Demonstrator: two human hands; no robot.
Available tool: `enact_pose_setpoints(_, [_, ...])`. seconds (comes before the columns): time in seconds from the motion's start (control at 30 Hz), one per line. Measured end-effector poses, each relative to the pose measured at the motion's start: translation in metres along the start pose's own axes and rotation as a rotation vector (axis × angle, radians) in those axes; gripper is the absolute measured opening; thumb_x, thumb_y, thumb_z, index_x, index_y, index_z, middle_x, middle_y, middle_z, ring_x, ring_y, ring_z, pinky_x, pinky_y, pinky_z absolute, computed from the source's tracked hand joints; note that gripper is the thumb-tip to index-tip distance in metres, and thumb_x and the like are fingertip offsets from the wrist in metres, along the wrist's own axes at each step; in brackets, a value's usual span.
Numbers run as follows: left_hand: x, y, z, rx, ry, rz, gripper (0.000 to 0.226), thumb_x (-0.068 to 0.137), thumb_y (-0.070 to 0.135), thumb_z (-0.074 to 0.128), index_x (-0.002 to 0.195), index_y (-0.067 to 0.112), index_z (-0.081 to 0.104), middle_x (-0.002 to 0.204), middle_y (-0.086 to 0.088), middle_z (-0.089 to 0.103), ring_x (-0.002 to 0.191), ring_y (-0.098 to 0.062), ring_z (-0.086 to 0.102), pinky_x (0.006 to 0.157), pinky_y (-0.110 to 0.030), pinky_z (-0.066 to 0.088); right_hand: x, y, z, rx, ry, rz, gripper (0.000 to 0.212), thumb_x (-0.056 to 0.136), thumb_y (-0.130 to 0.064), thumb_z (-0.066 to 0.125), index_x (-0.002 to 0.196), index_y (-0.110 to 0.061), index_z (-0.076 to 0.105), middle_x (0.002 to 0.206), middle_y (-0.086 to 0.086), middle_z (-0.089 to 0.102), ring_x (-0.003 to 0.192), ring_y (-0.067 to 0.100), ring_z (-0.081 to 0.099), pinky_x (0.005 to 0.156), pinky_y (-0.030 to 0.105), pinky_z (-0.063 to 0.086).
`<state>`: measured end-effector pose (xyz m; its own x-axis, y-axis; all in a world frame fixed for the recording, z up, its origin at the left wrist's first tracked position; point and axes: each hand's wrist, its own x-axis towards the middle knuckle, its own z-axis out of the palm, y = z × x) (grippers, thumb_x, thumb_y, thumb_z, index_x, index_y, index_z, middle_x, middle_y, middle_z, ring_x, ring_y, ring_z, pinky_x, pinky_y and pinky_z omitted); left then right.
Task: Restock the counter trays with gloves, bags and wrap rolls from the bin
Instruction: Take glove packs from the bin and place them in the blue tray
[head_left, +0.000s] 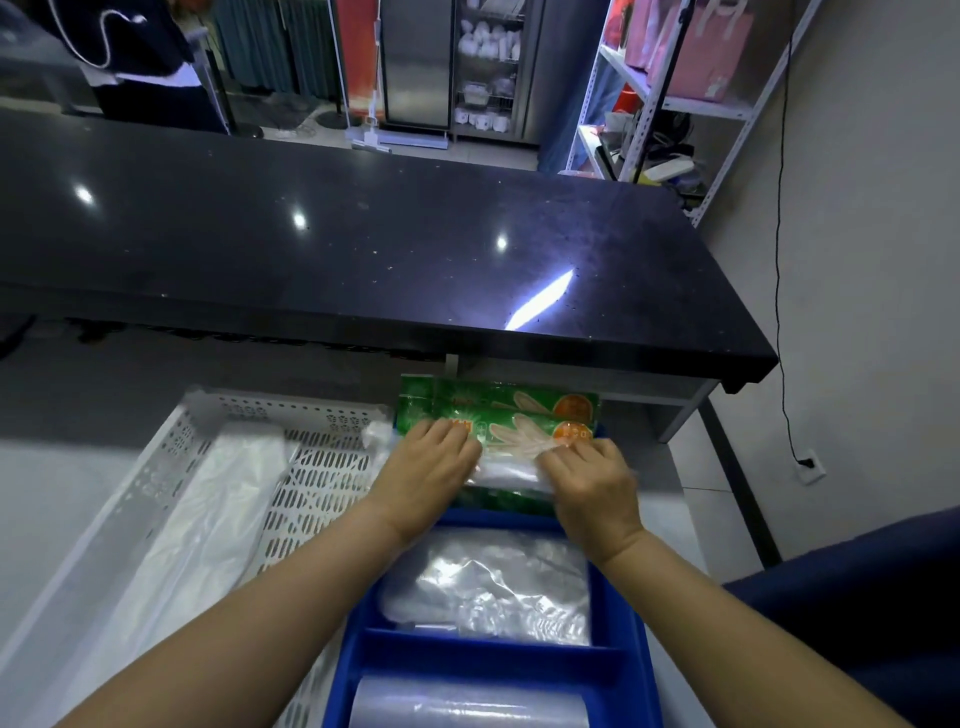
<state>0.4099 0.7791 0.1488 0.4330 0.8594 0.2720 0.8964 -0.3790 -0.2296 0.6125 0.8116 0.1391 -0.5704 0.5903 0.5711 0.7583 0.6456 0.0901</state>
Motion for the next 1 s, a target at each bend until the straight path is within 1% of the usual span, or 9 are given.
enact_pose_setpoints(0.13, [-0.01, -0.011, 0.008, -0.171, -0.243, -0.053, 0.035, 0.057, 0.0, 0.071, 0.089, 0.011, 0.062, 0.083, -0.008, 0.065, 0.08, -0.028, 0.059, 0.065, -0.032, 0.042, -0.002, -0.004, 0.005, 0.171, -0.283, 0.101, 0.026, 0.059, 0.013, 0.051, 0.068, -0.009, 0.06, 0.061, 0.008, 0.062, 0.056, 0.028, 0.056, 0.049, 0.029, 0.039])
enact_pose_setpoints(0.23, [-0.01, -0.028, 0.007, -0.278, -0.422, -0.104, 0.04, 0.076, 0.023, 0.065, 0.114, 0.018, 0.054, 0.109, -0.003, 0.062, 0.103, -0.026, 0.054, 0.081, -0.035, 0.041, -0.007, 0.0, 0.016, 0.258, -0.654, 0.307, 0.035, 0.073, 0.002, 0.049, 0.098, -0.021, 0.056, 0.099, 0.008, 0.062, 0.075, 0.03, 0.054, 0.056, 0.031, 0.037])
enact_pose_setpoints(0.43, [-0.02, -0.021, -0.003, -0.387, -0.18, -0.043, 0.056, 0.072, 0.036, 0.074, 0.123, 0.025, 0.053, 0.121, 0.001, 0.058, 0.104, -0.021, 0.056, 0.084, -0.034, 0.045, 0.002, 0.01, 0.026, 0.439, -0.875, 0.417, 0.037, 0.086, -0.017, 0.052, 0.121, -0.029, 0.048, 0.135, 0.005, 0.045, 0.104, 0.027, 0.052, 0.075, 0.028, 0.041])
enact_pose_setpoints(0.53, [-0.026, -0.013, -0.004, -0.351, -0.116, 0.016, 0.043, 0.066, 0.018, 0.079, 0.106, 0.022, 0.064, 0.105, -0.002, 0.067, 0.082, -0.022, 0.065, 0.062, -0.027, 0.05, 0.009, 0.007, 0.017, 0.453, -0.888, 0.446, 0.028, 0.082, -0.036, 0.062, 0.106, -0.027, 0.051, 0.117, 0.002, 0.055, 0.094, 0.021, 0.055, 0.078, 0.034, 0.049])
enact_pose_setpoints(0.63, [-0.024, -0.012, -0.004, -0.28, -0.118, 0.012, 0.036, 0.057, 0.013, 0.081, 0.089, 0.02, 0.067, 0.08, 0.0, 0.067, 0.06, -0.019, 0.062, 0.044, -0.022, 0.042, 0.012, 0.007, 0.001, 0.387, -0.857, 0.421, 0.047, 0.072, -0.055, 0.066, 0.109, -0.032, 0.047, 0.11, -0.004, 0.062, 0.089, 0.017, 0.057, 0.068, 0.031, 0.045])
enact_pose_setpoints(0.7, [-0.018, -0.012, -0.005, -0.24, -0.125, 0.007, 0.033, 0.052, 0.013, 0.082, 0.079, 0.019, 0.066, 0.069, 0.001, 0.064, 0.052, -0.018, 0.059, 0.039, -0.021, 0.036, 0.013, 0.007, -0.009, 0.246, -0.765, 0.301, 0.064, 0.068, -0.06, 0.068, 0.121, -0.033, 0.043, 0.117, -0.004, 0.06, 0.099, 0.02, 0.057, 0.073, 0.034, 0.044])
enact_pose_setpoints(0.77, [-0.012, -0.011, -0.004, -0.217, -0.125, 0.004, 0.031, 0.047, 0.01, 0.081, 0.072, 0.017, 0.064, 0.062, 0.0, 0.061, 0.049, -0.02, 0.057, 0.037, -0.023, 0.034, 0.011, 0.007, -0.016, 0.121, -0.595, 0.153, 0.073, 0.066, -0.055, 0.072, 0.127, -0.025, 0.047, 0.117, 0.0, 0.06, 0.103, 0.024, 0.056, 0.08, 0.037, 0.044])
enact_pose_setpoints(0.87, [-0.006, -0.009, 0.001, -0.235, -0.15, -0.009, 0.028, 0.05, 0.006, 0.078, 0.072, 0.014, 0.062, 0.064, -0.004, 0.062, 0.052, -0.025, 0.059, 0.039, -0.028, 0.039, 0.002, 0.005, -0.018, 0.107, -0.345, 0.07, 0.047, 0.062, -0.029, 0.084, 0.103, -0.014, 0.065, 0.091, 0.006, 0.065, 0.079, 0.026, 0.061, 0.06, 0.036, 0.05])
enact_pose_setpoints(1.0, [-0.006, -0.013, 0.001, -0.278, -0.18, -0.009, 0.03, 0.057, 0.01, 0.079, 0.084, 0.011, 0.064, 0.076, -0.008, 0.065, 0.063, -0.028, 0.063, 0.047, -0.031, 0.044, -0.005, 0.004, -0.01, 0.125, -0.387, 0.062, 0.023, 0.059, -0.007, 0.083, 0.07, -0.013, 0.064, 0.067, 0.005, 0.061, 0.05, 0.023, 0.054, 0.036, 0.027, 0.036])
